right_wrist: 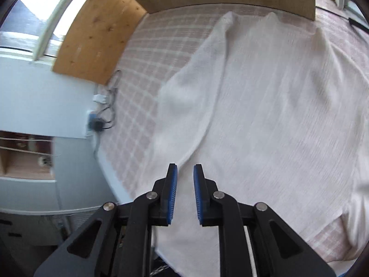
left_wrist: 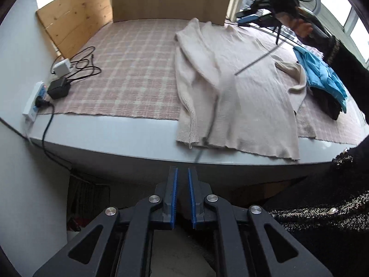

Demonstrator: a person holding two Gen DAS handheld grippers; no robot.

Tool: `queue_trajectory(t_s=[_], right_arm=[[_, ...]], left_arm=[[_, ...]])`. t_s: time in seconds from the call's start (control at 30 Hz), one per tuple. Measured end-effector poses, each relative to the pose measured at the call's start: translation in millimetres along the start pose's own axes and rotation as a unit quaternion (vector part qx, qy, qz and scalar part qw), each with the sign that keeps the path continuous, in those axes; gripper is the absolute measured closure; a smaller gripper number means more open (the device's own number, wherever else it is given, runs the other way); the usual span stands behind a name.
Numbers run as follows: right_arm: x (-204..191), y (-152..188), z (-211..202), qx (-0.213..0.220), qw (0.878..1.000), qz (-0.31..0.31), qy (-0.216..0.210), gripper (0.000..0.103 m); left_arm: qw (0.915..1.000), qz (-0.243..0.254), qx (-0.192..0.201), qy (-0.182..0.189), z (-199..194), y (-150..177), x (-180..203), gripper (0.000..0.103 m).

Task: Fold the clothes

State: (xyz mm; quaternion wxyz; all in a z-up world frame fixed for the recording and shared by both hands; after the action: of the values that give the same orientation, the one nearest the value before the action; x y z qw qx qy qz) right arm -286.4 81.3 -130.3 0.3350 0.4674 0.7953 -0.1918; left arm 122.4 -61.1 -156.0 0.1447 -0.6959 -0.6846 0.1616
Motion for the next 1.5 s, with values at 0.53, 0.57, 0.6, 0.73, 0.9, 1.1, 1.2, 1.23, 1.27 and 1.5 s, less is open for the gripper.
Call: queue_trajectory(t_s=[0.53,0.57,0.6,0.73,0.9,1.1,1.2,1.23,1.27,1.5], right_arm=[[13.7,72.9,20.3,0.007,0.988,-0.123,0.096,0.062],[18.3,72.6,28.3,0.006,0.988,-0.118,0.104,0.062],[22.7,72.3,36.8,0.003,0.988,-0.112,0.110,0.062],[18.9,69.7,71.1,-0.024,0.994,-0.071,0.084,0.062],[13.8,62.7,115.4,-0.055,0.980,-0.077,0.174,0.062],[-0.8,56.5,113.1,-0.056,0.990,-0.079,0.101,0.097],[-25.1,50.3,94.4,-0.019,0.994,-0.098,0.049,0.098],[-35.3,47.6,90.9,-0.007,0.995,-0.101,0.025,0.098],[-45.8,45.0,87.6,0.005,0.995,-0.104,0.000,0.098],[-31.5,59.3,113.3,-0.020,0.983,-0.156,0.100,0.085]], left_arm=[[0.9926,0.012,0.032,0.117,93.2,-70.6,69.9,0.088],[0.9916,0.023,0.031,0.124,96.2,-71.4,78.9,0.084],[0.9916,0.033,0.027,0.122,98.6,-70.5,85.3,0.081],[0.9911,0.065,0.009,0.115,112.7,-67.4,104.7,0.071],[0.9912,0.074,-0.001,0.109,129.1,-62.1,113.2,0.097],[0.9956,0.067,0.029,0.058,94.9,-67.0,88.7,0.097],[0.9958,0.066,0.050,-0.040,53.6,-72.7,53.0,0.097],[0.9918,0.078,0.055,-0.085,40.8,-74.3,45.2,0.097],[0.9869,0.091,0.062,-0.118,30.7,-75.2,39.7,0.097],[0.9852,0.148,-0.045,-0.075,97.4,-33.0,71.9,0.084]])
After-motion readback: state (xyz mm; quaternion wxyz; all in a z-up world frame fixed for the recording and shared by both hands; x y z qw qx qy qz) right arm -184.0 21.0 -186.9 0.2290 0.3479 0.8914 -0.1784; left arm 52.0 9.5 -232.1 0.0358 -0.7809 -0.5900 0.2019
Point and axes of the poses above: each gripper's, at about its wrist camera, not at the fingertips, and z roughly the way its jaws point, x to its right, y to its underside, the point moved 4 cm from there along z, roughly the way its jaws point, and after that the axes turned 10 degrees about z, right-handed, at the moved point
